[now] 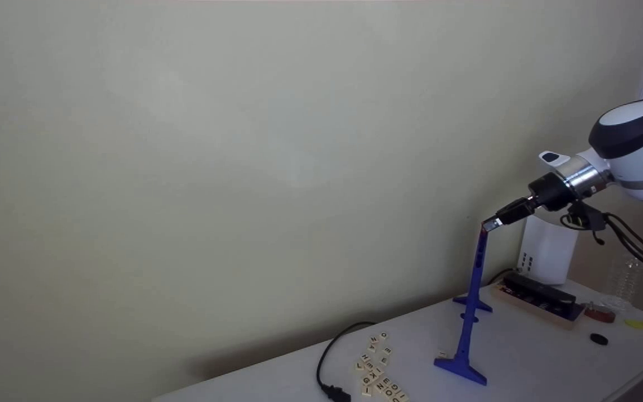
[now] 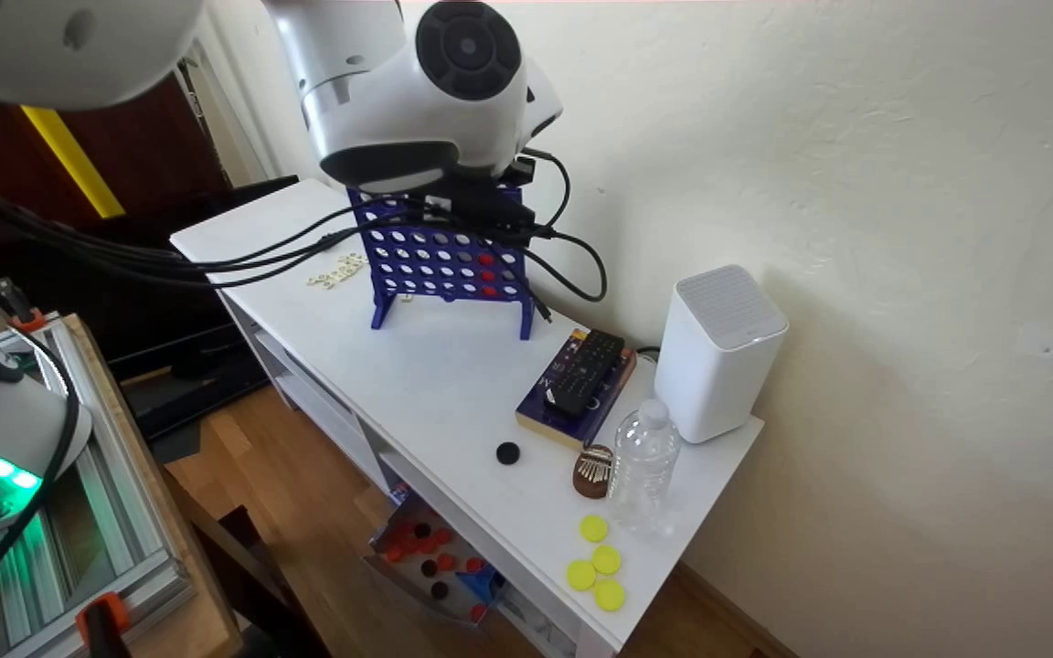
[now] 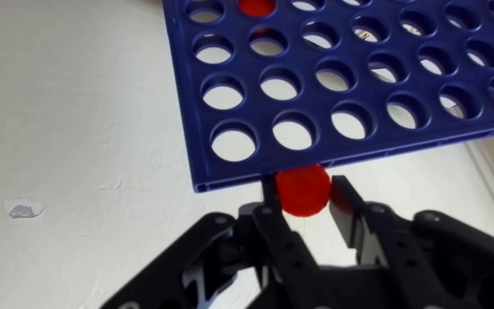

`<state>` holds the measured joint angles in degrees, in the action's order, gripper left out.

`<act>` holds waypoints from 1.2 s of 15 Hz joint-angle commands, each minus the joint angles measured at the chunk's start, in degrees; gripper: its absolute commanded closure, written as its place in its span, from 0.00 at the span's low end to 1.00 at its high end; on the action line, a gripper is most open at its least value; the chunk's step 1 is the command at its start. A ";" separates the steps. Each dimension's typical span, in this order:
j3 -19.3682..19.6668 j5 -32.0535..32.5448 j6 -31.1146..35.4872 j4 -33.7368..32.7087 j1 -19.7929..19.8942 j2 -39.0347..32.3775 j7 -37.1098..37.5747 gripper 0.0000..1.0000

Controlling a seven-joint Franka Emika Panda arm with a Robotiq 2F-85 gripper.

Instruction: Pick up the red token and place in the second row from the right of the purple object on top of the other tokens

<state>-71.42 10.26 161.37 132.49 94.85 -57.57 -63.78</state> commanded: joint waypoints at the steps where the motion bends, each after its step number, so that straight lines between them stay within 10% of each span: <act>1: 1.11 0.32 0.51 0.07 -1.23 1.22 -0.53 0.90; 18: 2.10 0.97 0.20 1.23 -1.45 3.97 -1.91 0.90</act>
<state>-71.11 10.34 161.52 132.67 94.14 -55.77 -64.71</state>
